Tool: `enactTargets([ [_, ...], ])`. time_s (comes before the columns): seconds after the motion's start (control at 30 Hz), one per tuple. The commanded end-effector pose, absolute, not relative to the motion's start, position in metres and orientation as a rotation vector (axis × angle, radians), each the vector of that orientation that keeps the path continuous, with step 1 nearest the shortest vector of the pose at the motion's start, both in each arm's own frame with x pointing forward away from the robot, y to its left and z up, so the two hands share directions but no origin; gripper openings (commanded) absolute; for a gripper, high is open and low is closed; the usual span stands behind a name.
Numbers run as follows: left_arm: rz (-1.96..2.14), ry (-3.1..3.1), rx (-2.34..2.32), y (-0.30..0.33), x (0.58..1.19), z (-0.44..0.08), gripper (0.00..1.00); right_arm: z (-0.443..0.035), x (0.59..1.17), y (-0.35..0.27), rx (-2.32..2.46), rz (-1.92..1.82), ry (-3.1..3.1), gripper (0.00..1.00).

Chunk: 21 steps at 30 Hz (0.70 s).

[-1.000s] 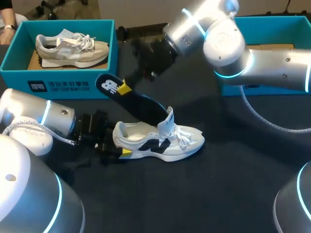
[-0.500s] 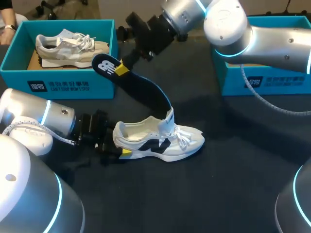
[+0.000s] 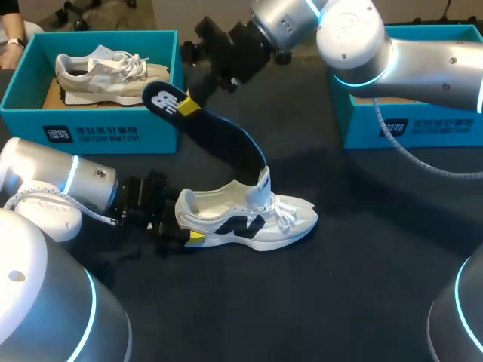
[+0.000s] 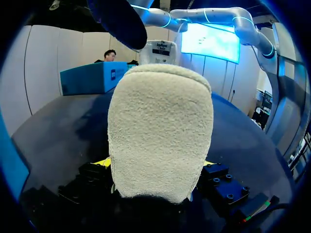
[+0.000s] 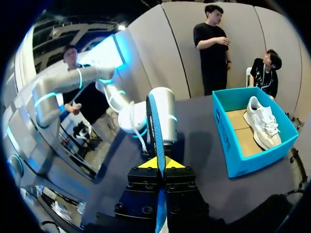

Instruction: Take the shoe out of the shoebox, open the shoe tongue, remove and reinsert the insole, then place the shoe into the shoebox

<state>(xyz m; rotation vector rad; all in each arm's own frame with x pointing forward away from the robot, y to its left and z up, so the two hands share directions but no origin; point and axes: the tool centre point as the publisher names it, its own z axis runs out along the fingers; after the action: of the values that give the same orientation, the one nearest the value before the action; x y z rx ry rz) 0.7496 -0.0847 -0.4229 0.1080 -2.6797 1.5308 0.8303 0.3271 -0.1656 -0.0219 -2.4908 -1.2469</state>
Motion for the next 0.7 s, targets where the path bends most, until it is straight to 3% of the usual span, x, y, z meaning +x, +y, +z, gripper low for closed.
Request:
enactTargets([
  [0.03,1.525,-2.683,0.11,-0.085,0.749,-0.423,0.0,-0.155,0.844,0.327,-0.044,-1.256,-2.402,0.0],
  [0.7,1.525,-2.683,0.11,-0.085,0.749,-0.423,0.0,-0.039,0.881,0.31,-0.173,-1.518,-2.117,0.0],
])
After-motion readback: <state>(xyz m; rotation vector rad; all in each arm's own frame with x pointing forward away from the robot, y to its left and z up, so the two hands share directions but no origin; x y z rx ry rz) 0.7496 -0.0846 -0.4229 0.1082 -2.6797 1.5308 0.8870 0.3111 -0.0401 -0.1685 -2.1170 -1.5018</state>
